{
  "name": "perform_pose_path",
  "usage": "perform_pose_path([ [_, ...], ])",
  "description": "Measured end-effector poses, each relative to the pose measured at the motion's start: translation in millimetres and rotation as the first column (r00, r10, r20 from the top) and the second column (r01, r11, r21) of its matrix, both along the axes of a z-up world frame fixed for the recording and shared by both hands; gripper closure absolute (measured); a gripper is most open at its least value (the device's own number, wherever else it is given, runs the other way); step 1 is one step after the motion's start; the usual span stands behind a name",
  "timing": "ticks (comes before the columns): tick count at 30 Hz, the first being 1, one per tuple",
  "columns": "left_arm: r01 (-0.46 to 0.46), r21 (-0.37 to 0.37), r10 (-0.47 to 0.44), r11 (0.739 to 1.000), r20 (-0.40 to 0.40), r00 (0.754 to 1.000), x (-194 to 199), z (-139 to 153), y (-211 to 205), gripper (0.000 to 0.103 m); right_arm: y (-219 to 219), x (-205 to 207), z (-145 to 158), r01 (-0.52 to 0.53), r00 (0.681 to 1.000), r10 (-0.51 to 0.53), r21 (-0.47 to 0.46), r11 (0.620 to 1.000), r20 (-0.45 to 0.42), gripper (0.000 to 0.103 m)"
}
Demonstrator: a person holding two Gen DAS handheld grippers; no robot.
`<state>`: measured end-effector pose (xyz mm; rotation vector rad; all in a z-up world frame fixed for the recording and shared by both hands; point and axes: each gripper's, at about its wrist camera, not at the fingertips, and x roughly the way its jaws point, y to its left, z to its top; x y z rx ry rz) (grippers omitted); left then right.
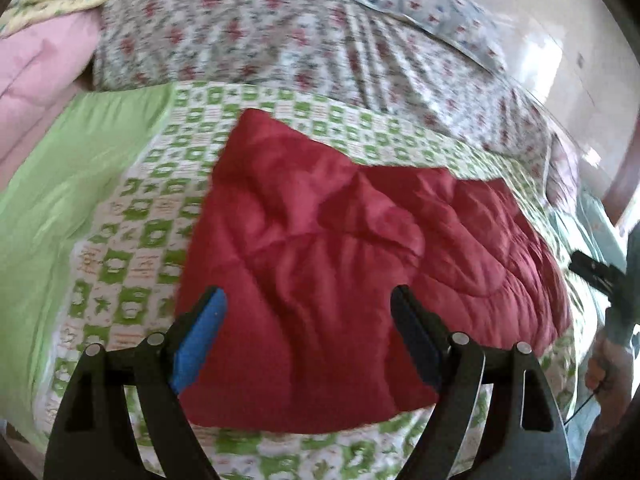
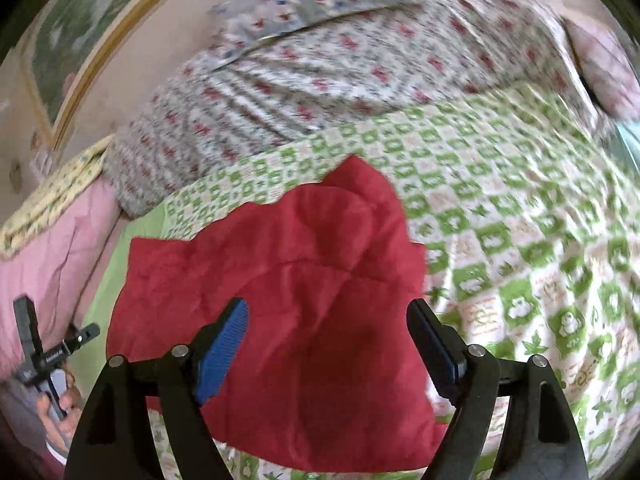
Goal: Fold large clothes
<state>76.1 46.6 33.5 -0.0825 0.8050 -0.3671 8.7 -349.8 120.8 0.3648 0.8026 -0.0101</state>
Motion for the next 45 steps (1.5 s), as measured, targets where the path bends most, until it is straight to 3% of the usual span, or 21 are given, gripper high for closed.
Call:
perform_pose_path([
  [11,0.137,0.032,-0.137,0.990,0.008,0.990,-18,-9,-47,0.018,67,16,-21,-0.178,0.983,0.173,-0.099,0.979,-0.058,0.020],
  [14,0.122,0.061,-0.121,0.991,-0.030,0.992,-6,-23,-52,0.018,82,28,-40,-0.213,0.975,0.201,-0.127,0.969,-0.096,0.019],
  [18,0.069,0.102,-0.063,0.992,-0.060,0.996,19,-40,-50,0.017,95,47,-60,-0.227,0.970,0.198,-0.236,0.945,-0.140,0.015],
  [23,0.046,0.126,-0.036,0.991,-0.075,0.997,46,-42,-55,0.017,89,79,-68,-0.204,0.969,0.159,-0.257,0.945,-0.187,0.013],
  [25,0.022,0.164,-0.011,0.986,-0.069,0.998,60,-44,-60,0.017,86,95,-71,-0.188,0.969,0.137,-0.256,0.948,-0.205,0.013],
  [32,-0.083,0.195,0.112,0.977,-0.140,0.984,117,-52,-56,0.017,63,143,-81,-0.124,0.964,0.070,-0.203,0.971,-0.256,0.013],
  [39,-0.166,0.151,0.200,0.974,-0.246,0.949,168,-72,-39,0.015,36,169,-98,-0.049,0.956,0.014,-0.111,0.993,-0.291,0.014],
  [45,-0.185,0.150,0.221,0.971,-0.270,0.937,185,-80,-40,0.009,28,184,-108,-0.023,0.950,-0.006,-0.089,0.996,-0.312,0.013],
])
